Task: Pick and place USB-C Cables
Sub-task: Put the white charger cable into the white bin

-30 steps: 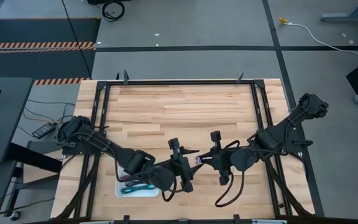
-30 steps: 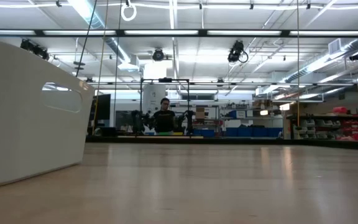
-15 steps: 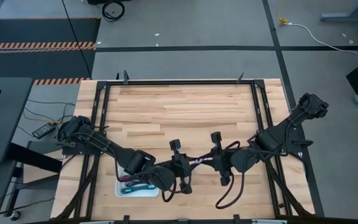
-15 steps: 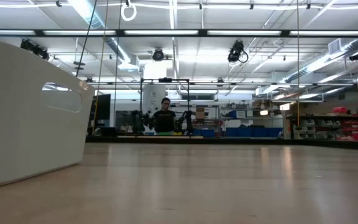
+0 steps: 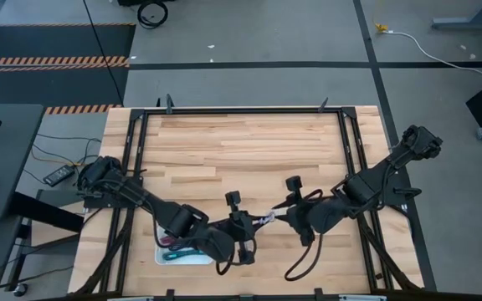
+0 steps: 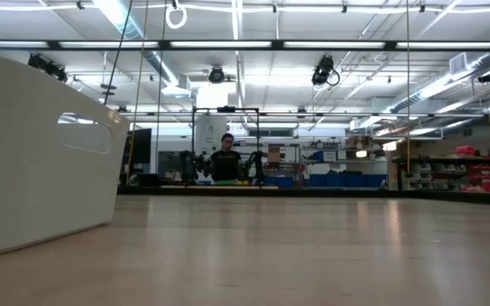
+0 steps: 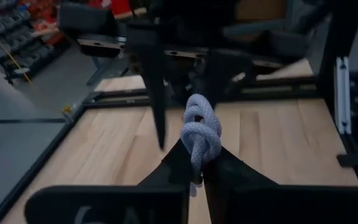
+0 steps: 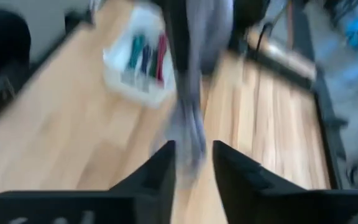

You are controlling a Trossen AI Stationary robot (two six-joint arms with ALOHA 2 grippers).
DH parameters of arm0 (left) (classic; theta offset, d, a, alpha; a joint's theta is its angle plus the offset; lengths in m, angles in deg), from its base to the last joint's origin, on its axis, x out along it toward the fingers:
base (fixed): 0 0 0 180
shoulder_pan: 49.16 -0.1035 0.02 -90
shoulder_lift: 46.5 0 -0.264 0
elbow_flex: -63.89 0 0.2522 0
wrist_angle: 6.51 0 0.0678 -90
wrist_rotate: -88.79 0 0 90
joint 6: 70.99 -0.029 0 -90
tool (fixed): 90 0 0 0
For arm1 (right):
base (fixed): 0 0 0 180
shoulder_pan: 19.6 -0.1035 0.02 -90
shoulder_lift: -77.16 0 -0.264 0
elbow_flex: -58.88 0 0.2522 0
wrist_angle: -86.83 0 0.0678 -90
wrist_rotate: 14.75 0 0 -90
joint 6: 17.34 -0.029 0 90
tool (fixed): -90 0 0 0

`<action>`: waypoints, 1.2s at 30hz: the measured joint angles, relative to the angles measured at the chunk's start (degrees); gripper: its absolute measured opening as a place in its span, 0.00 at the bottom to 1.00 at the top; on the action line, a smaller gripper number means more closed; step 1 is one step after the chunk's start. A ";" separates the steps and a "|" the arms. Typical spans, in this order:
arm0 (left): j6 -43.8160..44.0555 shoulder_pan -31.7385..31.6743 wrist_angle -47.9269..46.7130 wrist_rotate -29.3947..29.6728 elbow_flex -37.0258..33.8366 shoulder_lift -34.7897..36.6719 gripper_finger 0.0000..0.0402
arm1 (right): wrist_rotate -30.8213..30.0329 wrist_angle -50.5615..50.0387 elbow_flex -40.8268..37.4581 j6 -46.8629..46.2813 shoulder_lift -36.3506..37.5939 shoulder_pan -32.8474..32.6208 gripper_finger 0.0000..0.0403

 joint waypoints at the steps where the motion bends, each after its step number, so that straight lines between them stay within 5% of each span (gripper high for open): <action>1: 0.89 0.05 -1.18 -0.19 0.00 0.00 0.06 | 0.02 -2.67 -0.01 -1.65 0.00 0.08 0.33; 5: 6.62 0.70 -7.87 -2.98 0.09 0.35 0.06 | 0.23 -13.42 -0.03 -10.86 0.00 0.14 0.47; 9: 19.47 1.45 -24.15 -10.53 4.04 0.76 0.06 | 2.79 -20.36 -0.11 -20.10 0.00 -0.11 0.55; 19: 46.42 2.98 -63.45 -34.68 13.38 0.92 0.06 | 5.42 -19.19 -5.89 -22.90 0.00 -1.77 0.57; 23: 47.48 3.37 -68.93 -42.39 13.40 0.02 0.06 | 6.52 -18.49 -7.91 -23.78 0.00 -1.76 0.57; 27: 47.15 3.63 -67.85 -44.01 13.40 -2.51 0.06 | 6.68 -18.45 -9.13 -24.28 -0.01 -1.74 0.57; 36: 36.58 3.43 -70.79 -55.00 13.35 -14.21 0.06 | 6.70 -18.08 -9.41 -25.74 0.00 -1.76 0.56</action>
